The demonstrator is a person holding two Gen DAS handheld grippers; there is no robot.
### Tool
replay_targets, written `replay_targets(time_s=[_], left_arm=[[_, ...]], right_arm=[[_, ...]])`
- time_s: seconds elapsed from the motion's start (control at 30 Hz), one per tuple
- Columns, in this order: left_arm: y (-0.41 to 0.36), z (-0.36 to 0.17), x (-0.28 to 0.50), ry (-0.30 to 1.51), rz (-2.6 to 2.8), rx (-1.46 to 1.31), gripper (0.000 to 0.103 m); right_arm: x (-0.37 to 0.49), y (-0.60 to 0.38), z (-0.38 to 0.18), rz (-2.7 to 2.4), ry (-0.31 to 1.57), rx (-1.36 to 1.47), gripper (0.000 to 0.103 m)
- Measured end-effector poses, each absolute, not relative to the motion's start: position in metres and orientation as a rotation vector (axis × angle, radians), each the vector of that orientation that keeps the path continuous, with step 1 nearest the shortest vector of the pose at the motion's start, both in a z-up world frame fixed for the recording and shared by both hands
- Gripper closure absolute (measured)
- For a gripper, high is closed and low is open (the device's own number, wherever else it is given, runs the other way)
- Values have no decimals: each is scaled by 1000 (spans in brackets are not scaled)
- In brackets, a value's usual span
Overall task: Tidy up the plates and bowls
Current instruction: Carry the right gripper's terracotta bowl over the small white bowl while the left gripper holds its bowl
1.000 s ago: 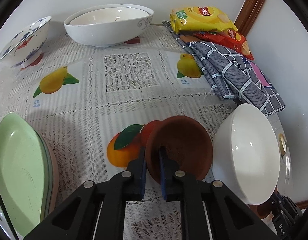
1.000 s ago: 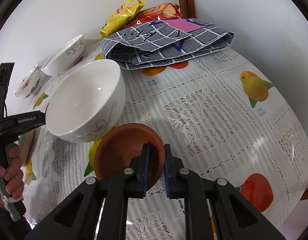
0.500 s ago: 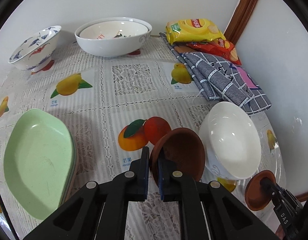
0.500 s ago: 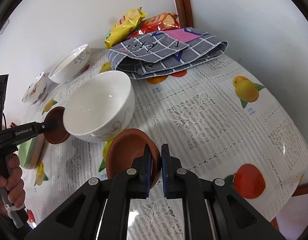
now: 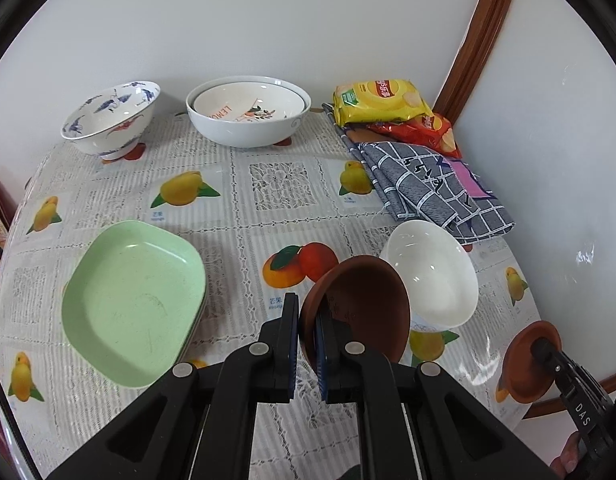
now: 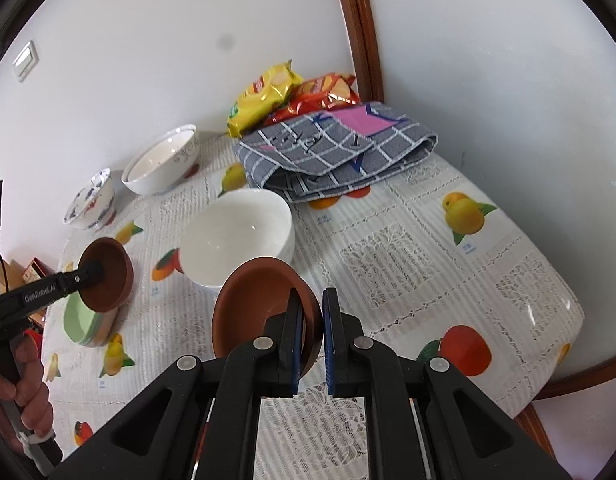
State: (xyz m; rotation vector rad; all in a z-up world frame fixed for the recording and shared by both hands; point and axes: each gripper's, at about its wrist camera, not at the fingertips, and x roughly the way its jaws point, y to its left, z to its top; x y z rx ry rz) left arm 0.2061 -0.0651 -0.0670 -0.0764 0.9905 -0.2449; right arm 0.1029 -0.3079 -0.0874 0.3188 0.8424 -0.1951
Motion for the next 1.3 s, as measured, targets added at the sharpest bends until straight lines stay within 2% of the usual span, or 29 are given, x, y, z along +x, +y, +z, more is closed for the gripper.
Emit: replay_targets(time_s=[0.47,1.3], left_arm=[[-40,-43,183,957,-214,-104,95],[-23,-48,213,975,-170,-120,95]], right_arm=[[93,-286,-56,-161,787,312,94],[149,-274,-64,-123,824,293,94]])
